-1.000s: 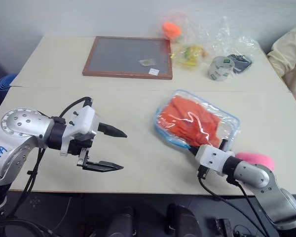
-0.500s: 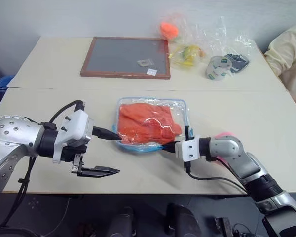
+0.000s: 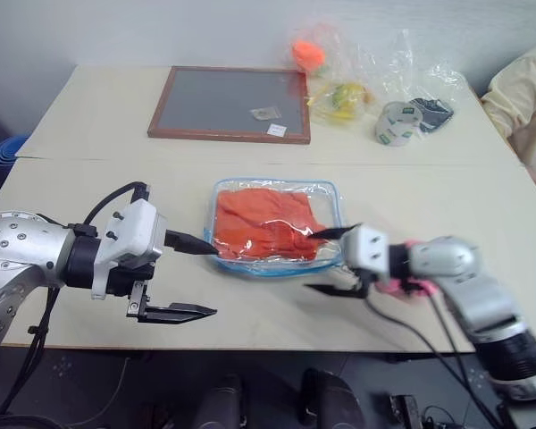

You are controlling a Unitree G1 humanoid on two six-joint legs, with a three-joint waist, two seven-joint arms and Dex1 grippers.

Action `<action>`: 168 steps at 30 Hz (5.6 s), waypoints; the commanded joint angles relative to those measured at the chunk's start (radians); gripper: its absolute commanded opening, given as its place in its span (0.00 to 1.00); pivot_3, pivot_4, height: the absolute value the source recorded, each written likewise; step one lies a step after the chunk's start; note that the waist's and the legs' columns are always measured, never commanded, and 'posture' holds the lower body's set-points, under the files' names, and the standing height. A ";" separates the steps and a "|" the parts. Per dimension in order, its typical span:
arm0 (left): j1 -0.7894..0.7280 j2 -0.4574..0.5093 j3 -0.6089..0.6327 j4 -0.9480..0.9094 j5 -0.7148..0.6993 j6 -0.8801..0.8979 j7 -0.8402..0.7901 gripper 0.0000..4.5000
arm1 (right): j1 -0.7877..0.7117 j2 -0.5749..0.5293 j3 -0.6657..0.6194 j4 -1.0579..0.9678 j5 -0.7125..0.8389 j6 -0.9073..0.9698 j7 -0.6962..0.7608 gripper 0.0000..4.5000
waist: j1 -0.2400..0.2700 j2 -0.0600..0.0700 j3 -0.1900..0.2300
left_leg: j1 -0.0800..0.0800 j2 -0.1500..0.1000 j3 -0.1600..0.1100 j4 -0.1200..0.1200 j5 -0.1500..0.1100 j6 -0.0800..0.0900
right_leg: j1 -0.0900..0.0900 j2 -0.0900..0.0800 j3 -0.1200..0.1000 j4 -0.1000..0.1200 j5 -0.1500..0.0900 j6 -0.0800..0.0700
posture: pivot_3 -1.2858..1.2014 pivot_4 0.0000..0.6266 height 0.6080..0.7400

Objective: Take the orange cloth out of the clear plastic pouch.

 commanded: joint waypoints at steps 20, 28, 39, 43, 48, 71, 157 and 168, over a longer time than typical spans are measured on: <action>-0.054 -0.033 -0.041 0.036 0.027 -0.069 0.026 1.00 | 0.120 -0.157 -0.184 0.427 0.104 0.136 0.245 0.64 | 0.006 0.000 0.000 | 0.001 0.001 0.001 0.000 0.000 0.000 | 0.000 0.000 0.000 0.001 0.000 0.000 | 0.52 0.24 1.00; -0.048 -0.024 -0.022 0.041 0.022 -0.063 0.023 1.00 | 0.067 -0.189 -0.300 0.193 0.327 0.267 0.307 0.07 | 0.006 0.001 0.000 | 0.001 0.001 0.001 0.001 0.000 0.000 | 0.000 0.000 0.000 0.002 0.000 0.000 | 0.52 0.24 1.00; -0.064 -0.035 -0.055 0.047 0.024 -0.059 0.028 1.00 | -0.017 -0.051 0.152 -0.137 -0.006 0.037 0.189 0.01 | 0.008 0.000 0.000 | 0.001 -0.001 0.001 0.001 0.000 -0.001 | 0.000 -0.001 0.000 0.002 0.000 0.000 | 0.52 0.24 1.00; -0.066 -0.035 -0.062 0.048 0.023 -0.053 0.034 1.00 | -0.069 0.047 0.259 -0.097 -0.132 0.000 0.087 0.01 | 0.007 0.000 0.000 | 0.001 -0.001 0.001 0.001 0.000 -0.001 | -0.001 -0.001 0.001 0.004 0.000 0.000 | 0.52 0.24 1.00; -0.063 -0.049 -0.086 0.040 0.027 -0.053 0.052 1.00 | -0.079 0.105 0.305 -0.041 -0.193 0.023 0.034 0.23 | 0.009 -0.001 -0.001 | 0.001 -0.001 0.001 0.001 0.000 -0.001 | -0.001 0.000 0.000 0.004 0.000 0.000 | 0.52 0.24 1.00; -0.409 -0.456 -0.598 0.331 0.350 -0.158 0.049 1.00 | -0.131 -0.156 0.002 0.102 -0.079 -0.118 0.203 0.91 | 0.011 -0.002 -0.001 | -0.002 -0.005 0.002 0.007 -0.001 0.001 | 0.001 0.000 -0.001 0.005 0.000 0.000 | 0.52 0.24 1.00; -0.291 -0.398 -0.566 0.446 0.799 -0.565 0.195 0.82 | 0.259 -0.141 -0.329 -0.191 0.398 0.256 -0.006 0.95 | 0.015 0.000 0.000 | -0.003 -0.003 -0.001 0.011 -0.003 0.003 | 0.000 -0.003 -0.001 0.007 0.000 0.001 | 0.52 0.24 1.00; -0.264 -0.457 -0.519 0.423 0.773 -0.512 0.182 0.05 | 0.291 -0.147 -0.335 -0.197 0.396 0.233 -0.014 0.95 | 0.014 0.000 0.000 | -0.003 -0.001 -0.002 0.012 -0.003 0.004 | 0.000 -0.003 -0.001 0.007 0.000 0.001 | 0.52 0.24 1.00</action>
